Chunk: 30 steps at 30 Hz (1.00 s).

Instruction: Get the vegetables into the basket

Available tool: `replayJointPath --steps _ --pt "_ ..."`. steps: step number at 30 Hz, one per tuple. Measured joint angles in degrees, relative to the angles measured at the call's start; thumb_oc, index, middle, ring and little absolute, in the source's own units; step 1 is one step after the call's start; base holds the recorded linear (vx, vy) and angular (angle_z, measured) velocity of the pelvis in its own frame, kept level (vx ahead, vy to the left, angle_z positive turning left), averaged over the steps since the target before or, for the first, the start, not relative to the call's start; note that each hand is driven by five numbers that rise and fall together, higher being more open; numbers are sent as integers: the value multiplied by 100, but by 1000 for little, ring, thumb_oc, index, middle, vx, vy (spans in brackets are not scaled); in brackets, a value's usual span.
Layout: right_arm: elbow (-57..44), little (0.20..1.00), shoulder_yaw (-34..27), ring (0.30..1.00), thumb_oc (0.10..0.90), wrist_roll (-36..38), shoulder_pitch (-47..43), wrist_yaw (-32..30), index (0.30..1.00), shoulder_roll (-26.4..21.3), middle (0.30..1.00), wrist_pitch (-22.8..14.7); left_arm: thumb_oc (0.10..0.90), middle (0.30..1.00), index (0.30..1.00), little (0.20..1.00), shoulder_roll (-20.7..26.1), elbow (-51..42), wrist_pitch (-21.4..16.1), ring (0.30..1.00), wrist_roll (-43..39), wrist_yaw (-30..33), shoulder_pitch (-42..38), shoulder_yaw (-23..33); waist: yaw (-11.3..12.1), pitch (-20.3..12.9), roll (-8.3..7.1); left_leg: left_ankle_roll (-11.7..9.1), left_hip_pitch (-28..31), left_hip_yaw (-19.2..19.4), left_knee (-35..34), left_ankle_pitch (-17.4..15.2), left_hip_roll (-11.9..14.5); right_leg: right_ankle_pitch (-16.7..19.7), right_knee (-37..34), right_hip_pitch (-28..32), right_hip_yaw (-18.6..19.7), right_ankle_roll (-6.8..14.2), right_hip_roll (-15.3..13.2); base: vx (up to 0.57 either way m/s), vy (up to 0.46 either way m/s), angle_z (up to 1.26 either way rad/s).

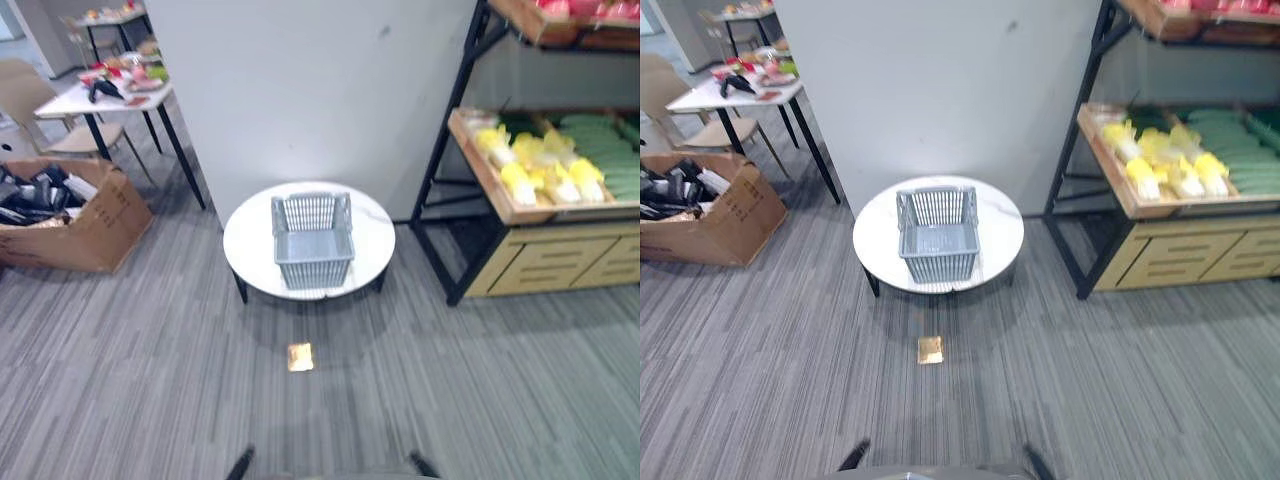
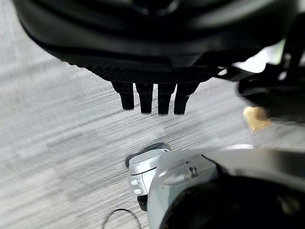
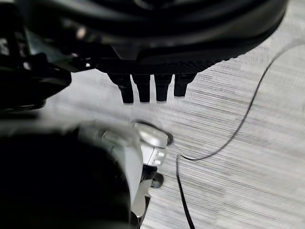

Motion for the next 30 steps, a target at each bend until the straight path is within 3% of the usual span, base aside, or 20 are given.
replayJointPath --steps 5,15,30 --pt "-53 1000 -25 1000 900 21 -177 -13 1000 8 1000 -104 900 1000 1000 1000 49 -3 -80 1000 -3 -14 -78 21 -34 -31 -61 -35 378 -14 -703 390 -21 434 -694 390 -175 -7 15 -2 4 3" --pt "-230 1000 -60 1000 900 191 -589 97 1000 182 1000 -337 900 1000 1000 1000 -4 -51 -281 1000 -3 -41 -547 246 -44 64 -138 -66 529 -3 -828 380 -38 502 -950 613 -188 -15 24 0 1 0" --pt "-228 1000 -60 1000 900 195 -568 111 1000 287 1000 -324 900 1000 1000 1000 85 -34 -255 1000 -3 -33 -545 253 -41 73 -266 -80 585 16 -830 369 -40 503 -951 657 -181 -12 22 0 0 0"
